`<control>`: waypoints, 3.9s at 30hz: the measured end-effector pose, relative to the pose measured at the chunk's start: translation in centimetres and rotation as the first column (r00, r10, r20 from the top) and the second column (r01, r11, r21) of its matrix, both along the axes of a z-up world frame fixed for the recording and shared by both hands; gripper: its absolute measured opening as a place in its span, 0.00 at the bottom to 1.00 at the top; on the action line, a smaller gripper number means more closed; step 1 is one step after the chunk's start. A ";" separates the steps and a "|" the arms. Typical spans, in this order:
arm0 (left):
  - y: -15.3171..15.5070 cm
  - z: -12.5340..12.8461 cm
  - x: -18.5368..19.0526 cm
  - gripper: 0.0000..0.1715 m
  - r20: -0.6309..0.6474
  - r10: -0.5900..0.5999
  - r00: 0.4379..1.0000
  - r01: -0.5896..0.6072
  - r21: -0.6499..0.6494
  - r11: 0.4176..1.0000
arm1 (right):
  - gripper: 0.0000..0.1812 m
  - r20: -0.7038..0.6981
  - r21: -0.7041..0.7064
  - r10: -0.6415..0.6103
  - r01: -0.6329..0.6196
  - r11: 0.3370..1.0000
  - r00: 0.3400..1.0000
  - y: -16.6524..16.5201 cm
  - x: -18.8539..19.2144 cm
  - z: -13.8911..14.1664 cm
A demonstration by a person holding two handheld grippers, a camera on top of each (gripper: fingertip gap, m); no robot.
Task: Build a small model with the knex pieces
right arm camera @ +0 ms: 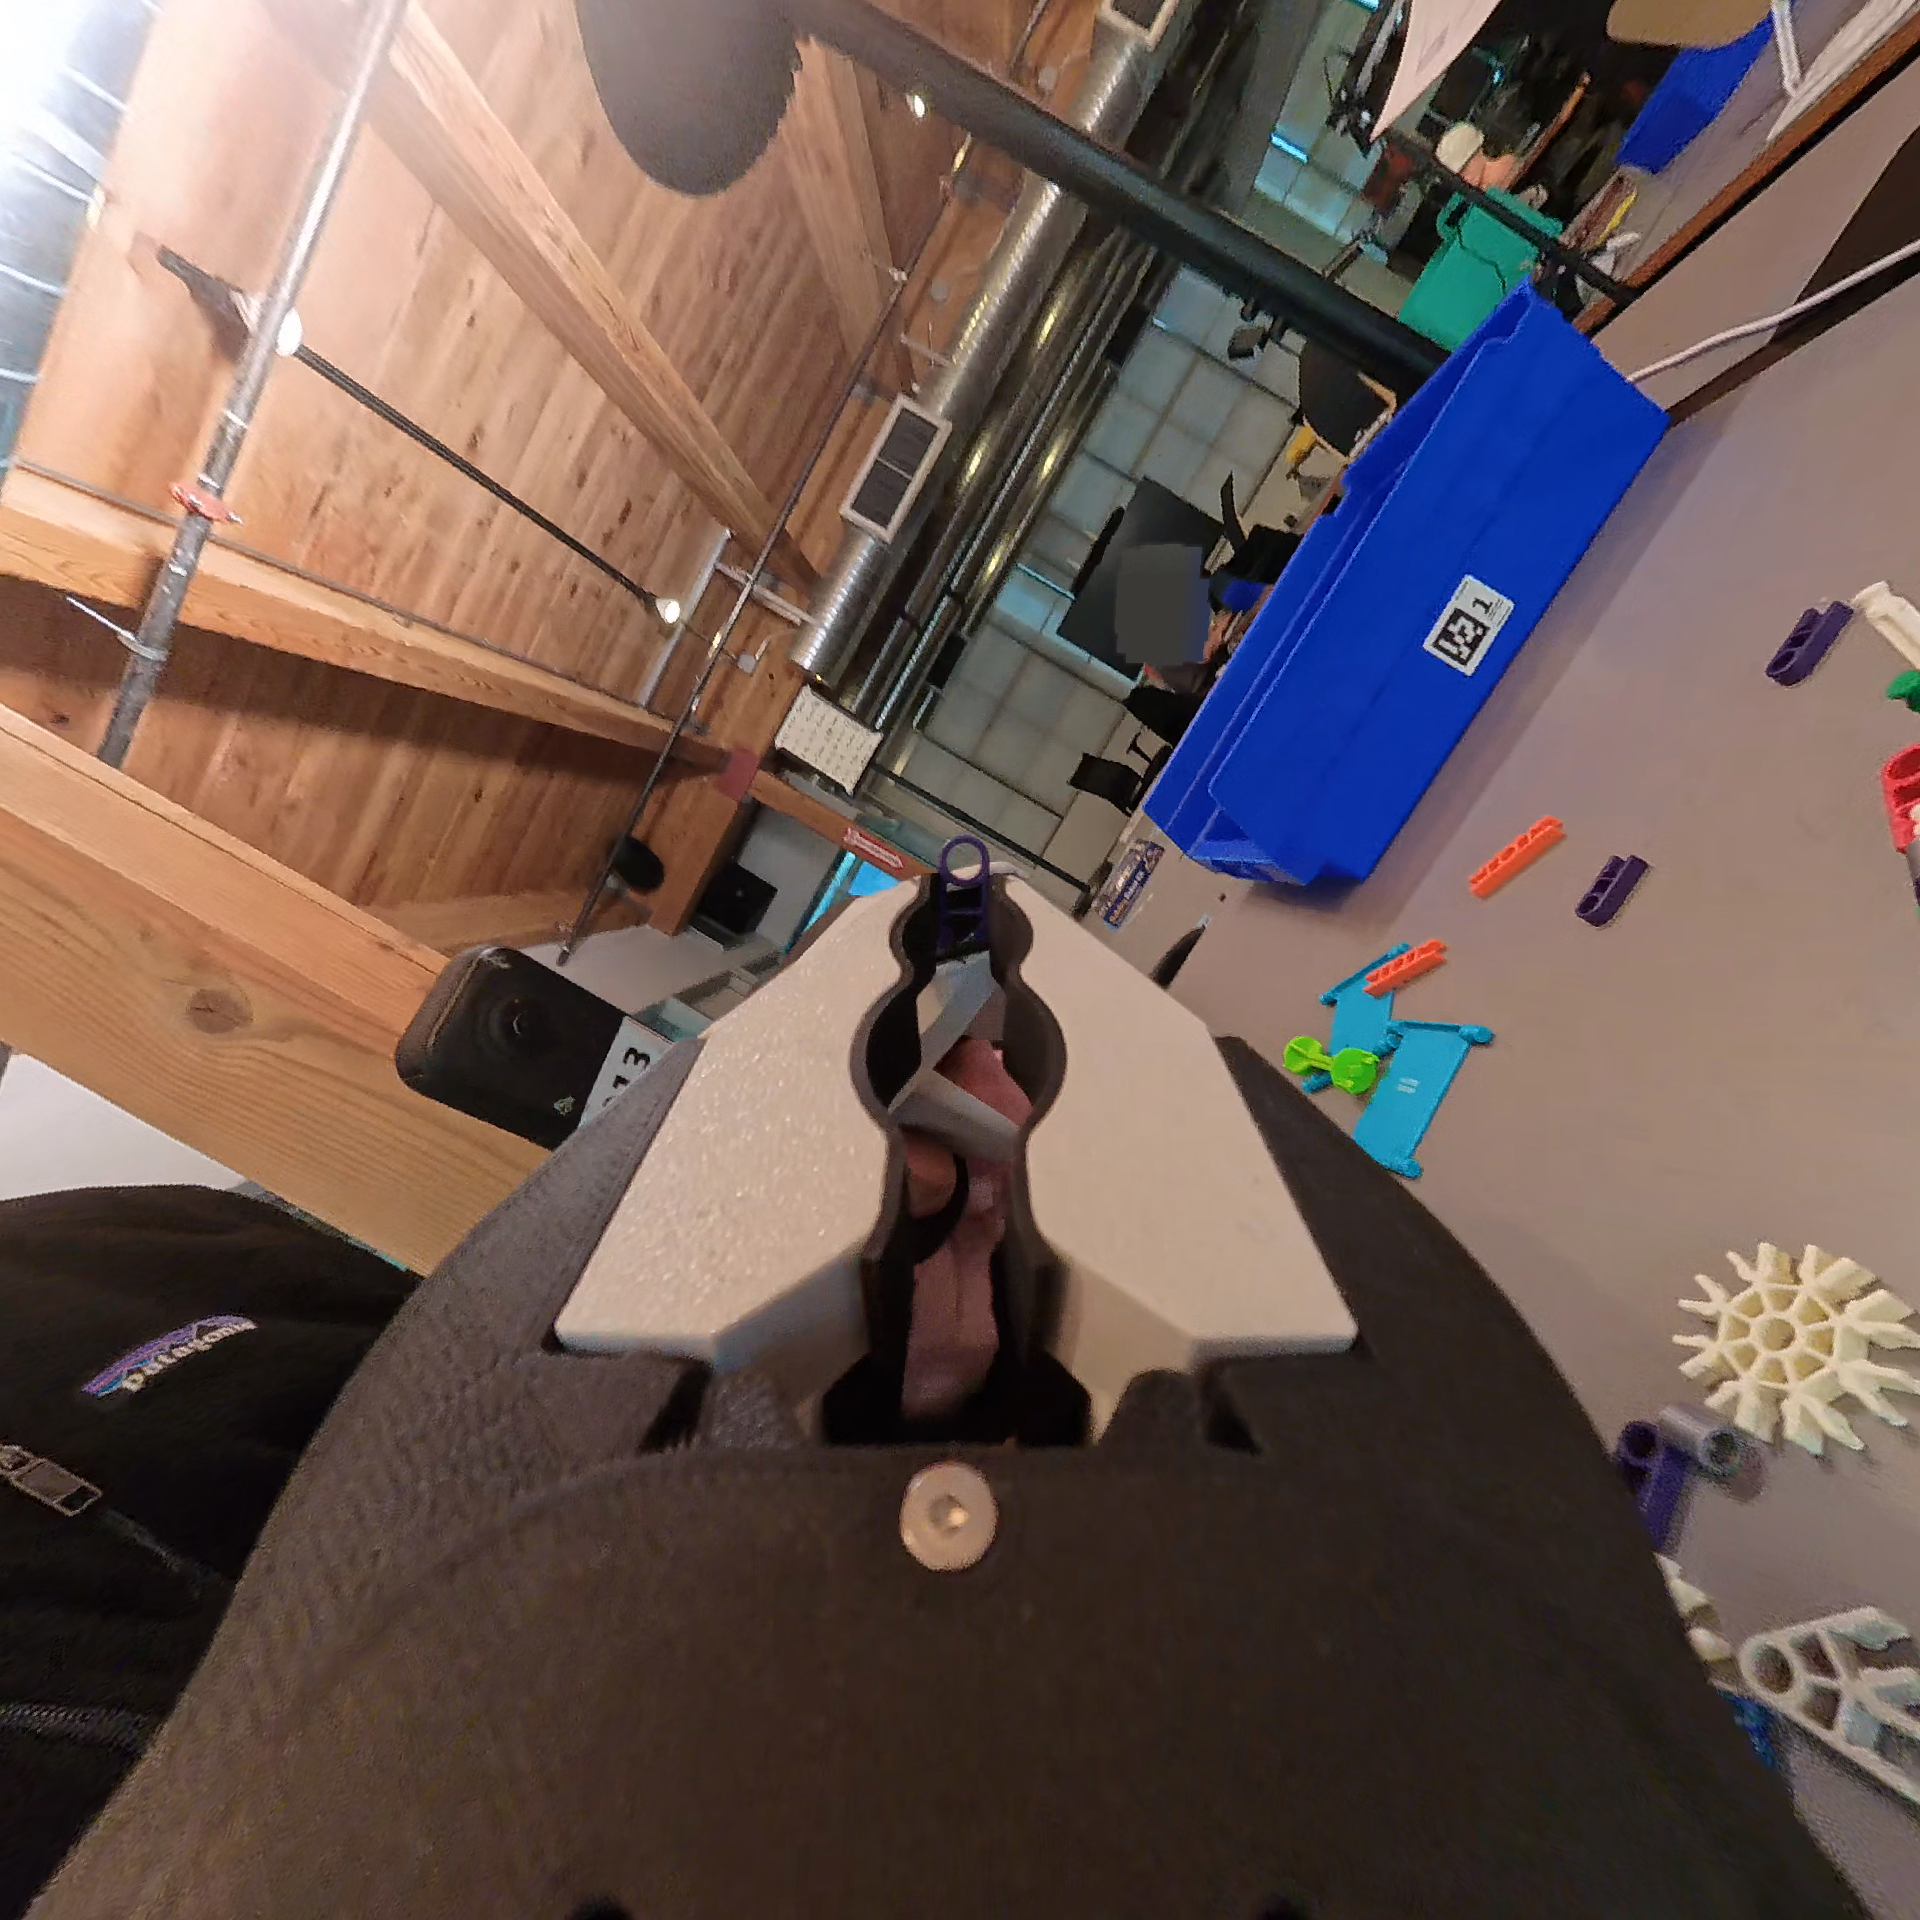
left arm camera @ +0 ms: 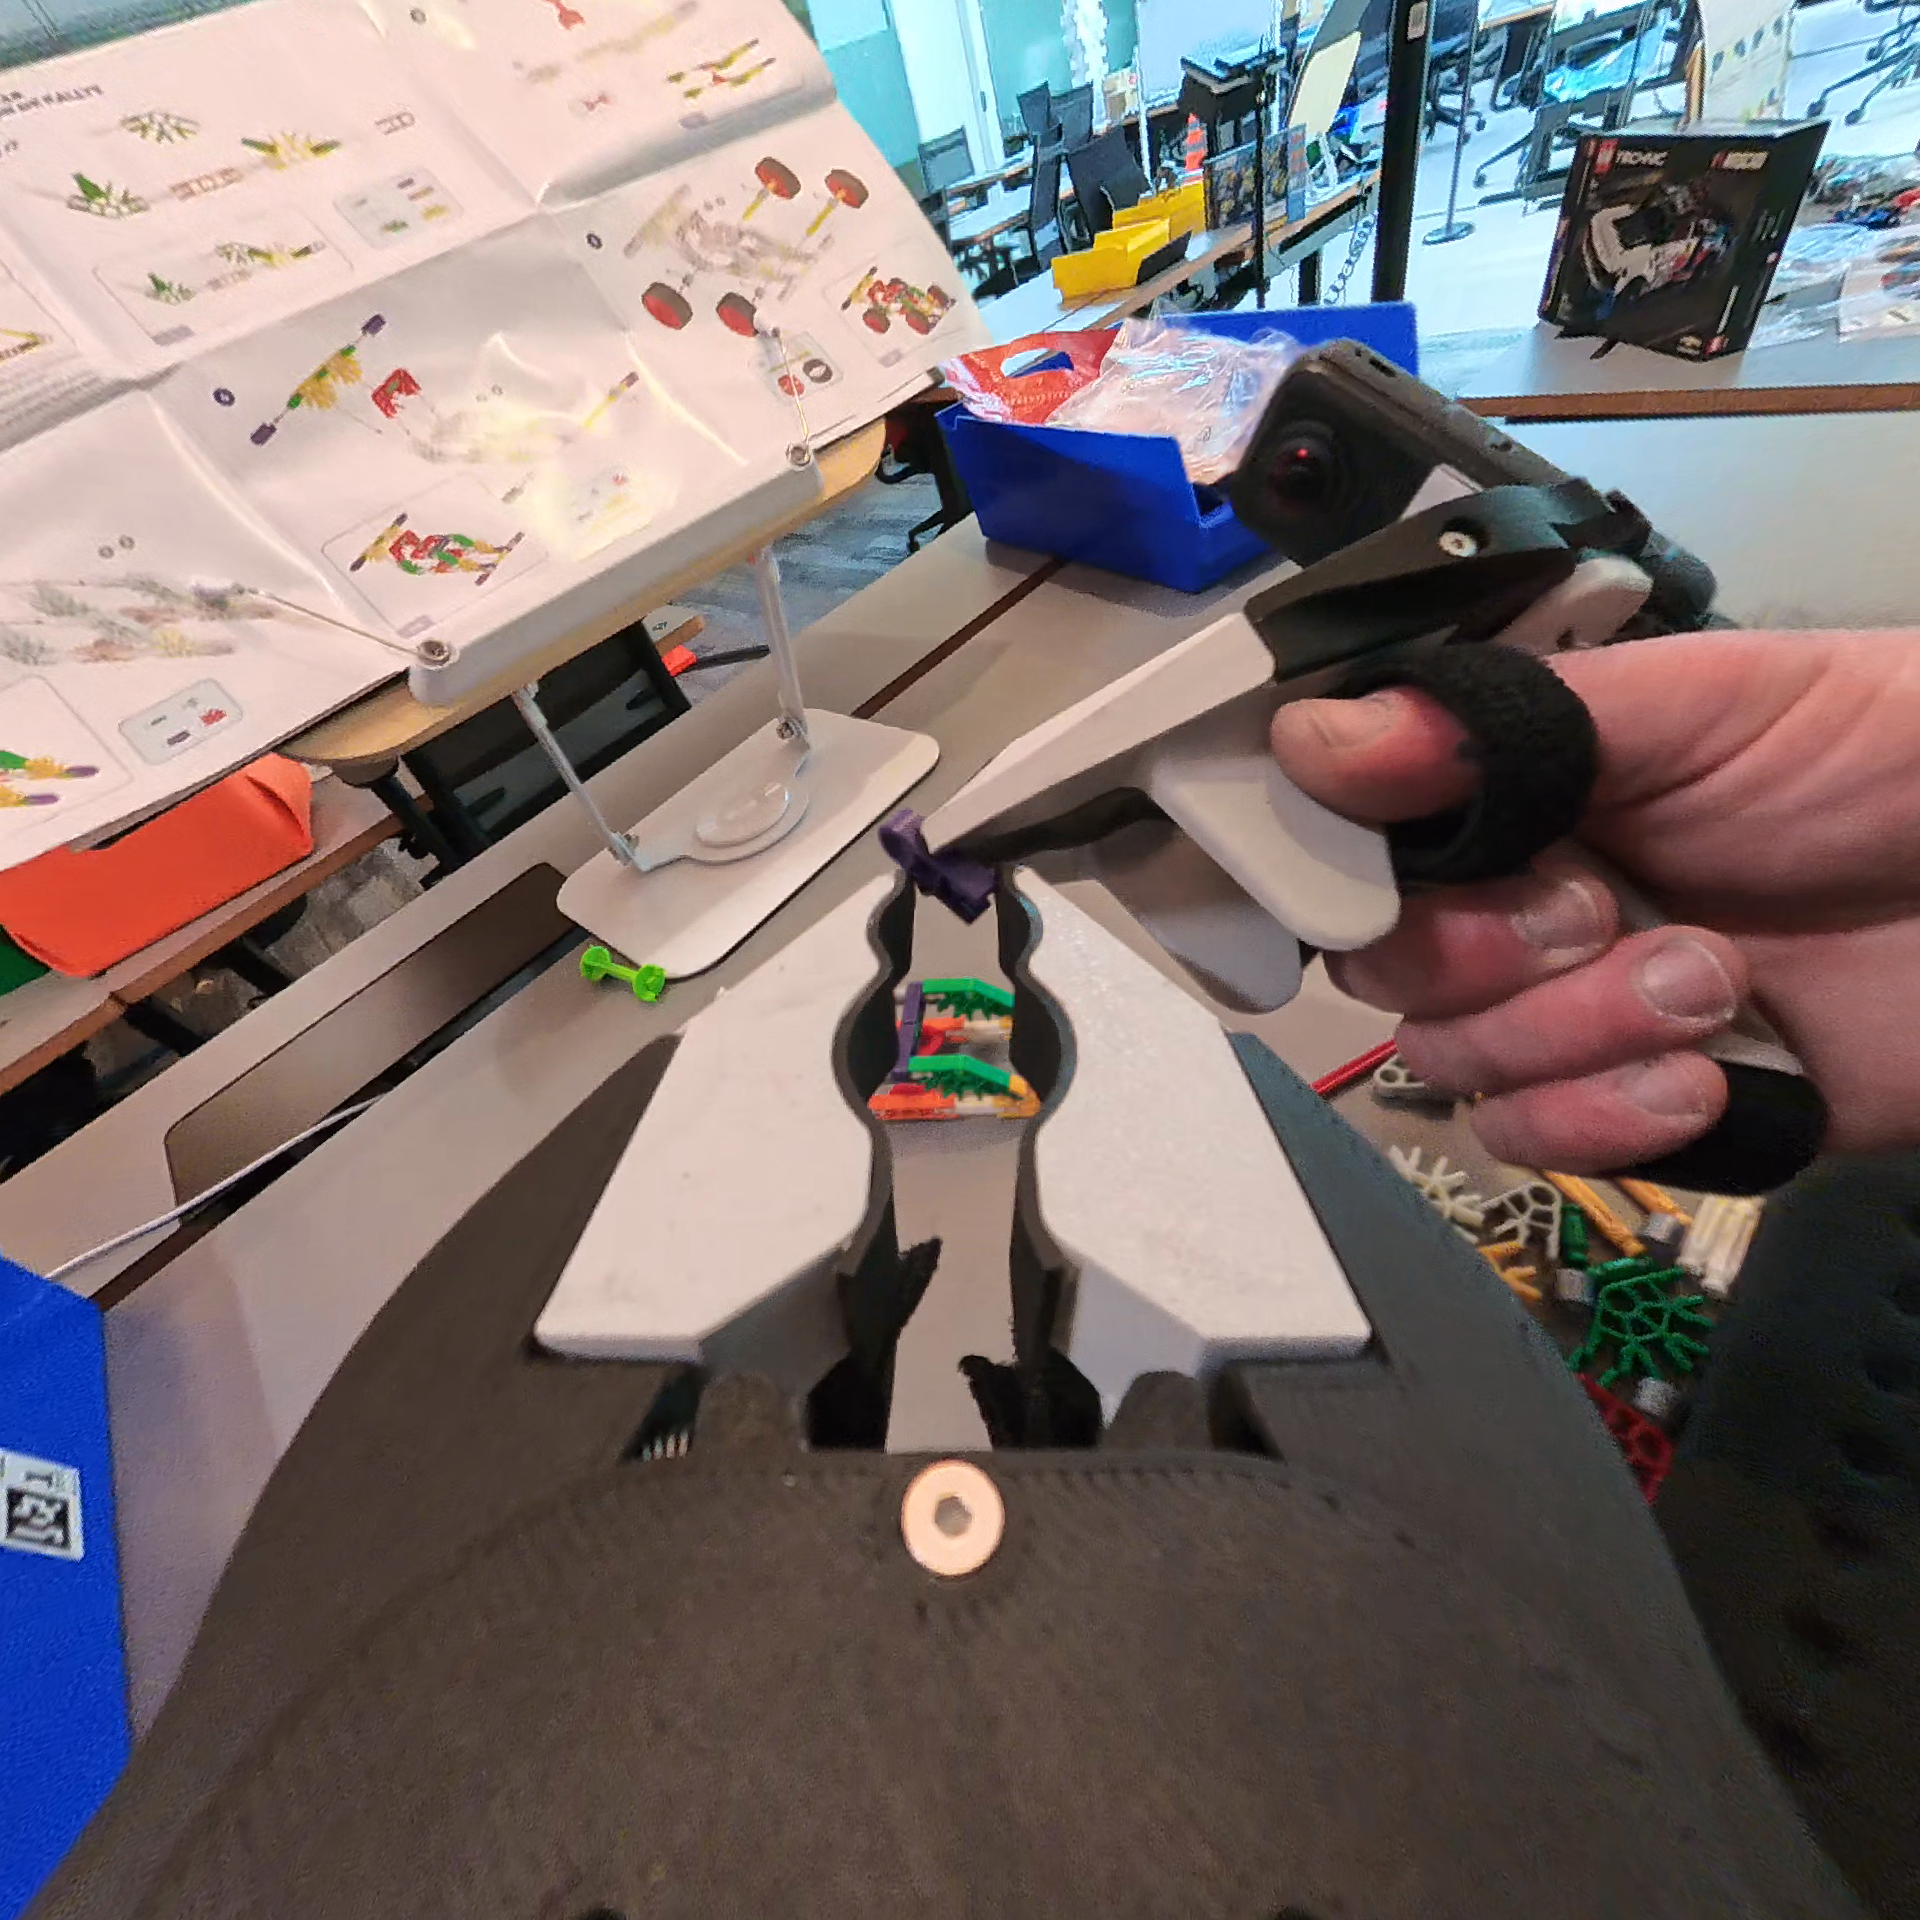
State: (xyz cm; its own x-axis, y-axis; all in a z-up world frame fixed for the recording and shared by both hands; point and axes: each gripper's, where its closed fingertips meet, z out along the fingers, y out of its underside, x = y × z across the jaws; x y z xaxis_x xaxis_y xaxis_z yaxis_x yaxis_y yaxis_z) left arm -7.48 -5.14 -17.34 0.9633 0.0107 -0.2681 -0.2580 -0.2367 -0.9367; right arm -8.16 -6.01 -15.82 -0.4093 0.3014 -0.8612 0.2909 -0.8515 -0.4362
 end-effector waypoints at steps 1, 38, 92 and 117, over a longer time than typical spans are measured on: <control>0.2 0.3 0.3 0.07 0.003 -0.004 1.000 0.004 0.007 1.000 | 0.03 -0.011 -0.016 -0.008 0.008 1.000 1.000 0.2 0.3 0.3; 5.7 -2.7 18.0 0.01 0.915 -0.286 0.285 0.788 -0.054 0.613 | 0.04 0.115 0.960 0.133 -0.076 -0.271 0.984 6.6 17.6 -4.4; 16.8 -16.8 14.9 0.00 0.292 -0.457 0.840 0.531 -0.617 0.581 | 0.04 0.588 0.808 0.247 -0.551 -0.207 0.770 20.9 17.2 -18.7; 16.8 -16.9 14.8 0.00 0.298 -0.548 0.782 0.589 -0.640 0.493 | 0.00 0.588 0.808 0.291 -0.560 -0.183 0.754 19.8 16.7 -18.0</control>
